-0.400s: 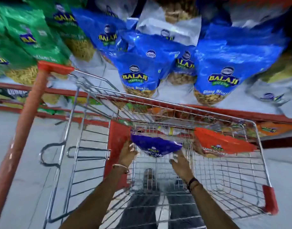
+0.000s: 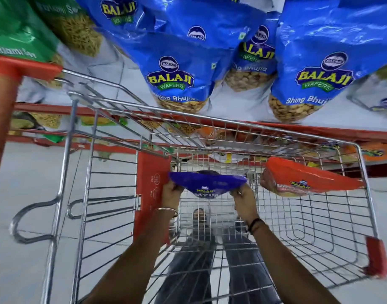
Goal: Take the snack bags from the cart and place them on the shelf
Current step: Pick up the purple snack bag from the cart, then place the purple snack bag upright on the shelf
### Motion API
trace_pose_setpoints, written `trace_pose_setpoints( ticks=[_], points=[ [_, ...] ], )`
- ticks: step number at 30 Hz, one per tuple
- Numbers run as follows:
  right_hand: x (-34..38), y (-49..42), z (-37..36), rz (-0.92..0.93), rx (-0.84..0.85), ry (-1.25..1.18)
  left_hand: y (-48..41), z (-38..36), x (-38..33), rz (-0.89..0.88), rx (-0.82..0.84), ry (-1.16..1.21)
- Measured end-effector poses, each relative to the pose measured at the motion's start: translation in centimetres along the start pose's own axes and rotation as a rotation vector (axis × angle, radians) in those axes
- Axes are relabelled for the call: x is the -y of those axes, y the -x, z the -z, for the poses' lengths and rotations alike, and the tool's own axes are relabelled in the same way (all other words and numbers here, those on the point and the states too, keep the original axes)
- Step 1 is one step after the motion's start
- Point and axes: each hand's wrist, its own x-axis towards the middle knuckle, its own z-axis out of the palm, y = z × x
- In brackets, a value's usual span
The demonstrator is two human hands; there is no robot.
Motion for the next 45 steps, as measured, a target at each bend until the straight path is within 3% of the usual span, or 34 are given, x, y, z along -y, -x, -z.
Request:
trace_pose_setpoints(
  ticks=[4,7,12,17,22,30,36,41,45],
  points=[
    [1.8,0.9,0.9,0.079,-0.030,-0.111,2.6,-0.6,-2.4,0.005,0.044,0.032],
    [3.8,2.5,2.5,0.136,-0.009,-0.347,5.8,-1.2,-4.4,-0.093,0.071,0.069],
    [8.3,6.8,6.6,0.373,-0.005,-0.479,11.2,-1.8,-8.8,-0.244,0.149,0.159],
    [14.1,10.6,11.3,0.571,-0.111,-0.594,18.0,-2.9,-14.3,-0.440,0.332,0.185],
    [19.7,14.2,16.2,0.747,-0.158,-0.760,25.8,-5.0,-20.0,-0.613,0.414,0.234],
    [30.4,18.7,23.3,1.077,-0.164,-0.848,35.1,-8.1,-28.5,-0.890,0.541,0.368],
    [37.6,18.4,26.5,1.262,-0.186,-0.910,37.1,-11.0,-35.8,-1.086,0.663,0.424],
    [42.0,13.5,27.9,1.250,-0.183,-0.930,35.0,-14.2,-40.8,-1.129,0.700,0.435],
    [44.5,9.4,27.7,1.152,-0.204,-0.898,32.0,-16.4,-44.0,-1.012,0.599,0.446]
  ],
)
